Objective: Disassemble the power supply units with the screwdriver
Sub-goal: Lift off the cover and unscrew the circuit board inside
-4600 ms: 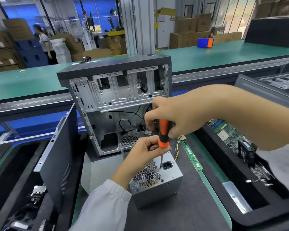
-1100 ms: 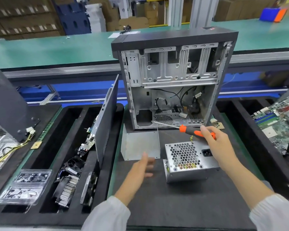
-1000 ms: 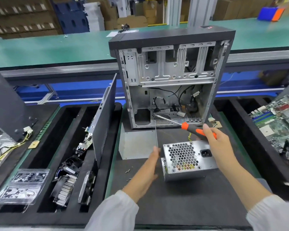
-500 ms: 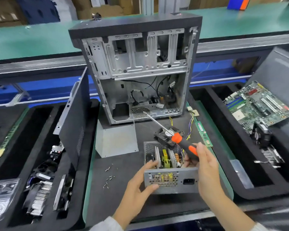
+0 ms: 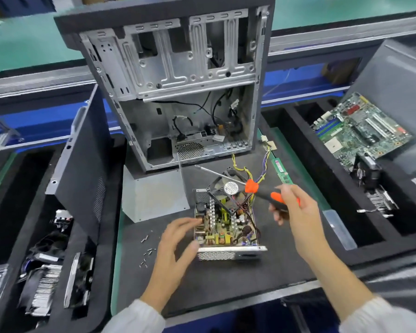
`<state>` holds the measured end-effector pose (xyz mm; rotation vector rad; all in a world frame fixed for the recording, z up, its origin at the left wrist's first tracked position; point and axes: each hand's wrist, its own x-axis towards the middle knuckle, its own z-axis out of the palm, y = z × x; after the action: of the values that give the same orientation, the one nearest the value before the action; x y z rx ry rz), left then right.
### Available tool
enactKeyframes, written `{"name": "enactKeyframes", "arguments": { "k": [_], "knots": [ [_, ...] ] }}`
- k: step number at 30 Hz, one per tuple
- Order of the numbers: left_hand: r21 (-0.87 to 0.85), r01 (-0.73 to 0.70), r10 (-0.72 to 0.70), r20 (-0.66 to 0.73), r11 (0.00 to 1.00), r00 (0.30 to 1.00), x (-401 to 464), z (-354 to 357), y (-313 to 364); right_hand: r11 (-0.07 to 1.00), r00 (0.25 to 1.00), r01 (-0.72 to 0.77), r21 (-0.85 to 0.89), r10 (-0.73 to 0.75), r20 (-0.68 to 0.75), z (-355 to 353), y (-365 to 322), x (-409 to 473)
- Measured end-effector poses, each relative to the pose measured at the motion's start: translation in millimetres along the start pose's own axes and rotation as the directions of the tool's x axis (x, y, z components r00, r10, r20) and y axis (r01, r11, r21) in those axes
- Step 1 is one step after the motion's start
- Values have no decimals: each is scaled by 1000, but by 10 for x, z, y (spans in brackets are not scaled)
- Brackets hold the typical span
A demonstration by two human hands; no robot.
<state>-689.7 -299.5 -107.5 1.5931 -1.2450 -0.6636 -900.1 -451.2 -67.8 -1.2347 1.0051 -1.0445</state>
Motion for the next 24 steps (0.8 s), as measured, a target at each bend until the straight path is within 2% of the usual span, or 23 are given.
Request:
{"name": "enactKeyframes", "arguments": {
  "k": [5, 8, 11, 13, 15, 16, 17, 19, 21, 22, 24],
  "knots": [
    [-244, 232, -205, 131, 941, 970, 539, 183, 444, 995, 979, 58, -86, -39, 199, 206, -47, 111],
    [-461, 332, -317, 113, 823, 942, 684, 361, 510, 981, 953, 103, -161, -51, 300, 372, 13, 121],
    [-681, 320, -397, 46, 658, 916, 684, 519, 510, 974, 925, 103, -202, -19, 380, 364, 88, 149],
    [-747, 271, -420, -13, 608, 907, 678, 596, 480, 975, 953, 108, -195, -45, 300, 214, 133, 178],
    [-759, 229, -435, -78, 609, 897, 673, 619, 454, 964, 987, 102, -244, -69, 142, -31, 243, 197],
    [-757, 210, -438, -111, 619, 892, 671, 625, 437, 935, 991, 97, -341, -60, 118, -149, 311, 194],
    [-752, 193, -439, -140, 630, 888, 670, 630, 428, 879, 988, 89, -468, -19, 153, -236, 377, 177],
    [-731, 172, -433, -183, 660, 883, 670, 640, 409, 743, 936, 134, -656, 123, 330, -307, 525, 124],
    [-707, 141, -404, -219, 693, 888, 660, 657, 389, 665, 857, 261, -699, 173, 485, -298, 635, 80],
    [-696, 127, -389, -233, 707, 891, 655, 664, 381, 663, 839, 293, -689, 167, 518, -295, 672, 69],
    [-676, 113, -375, -255, 728, 891, 644, 669, 384, 689, 852, 286, -666, 134, 506, -293, 701, 54]
  ]
}}
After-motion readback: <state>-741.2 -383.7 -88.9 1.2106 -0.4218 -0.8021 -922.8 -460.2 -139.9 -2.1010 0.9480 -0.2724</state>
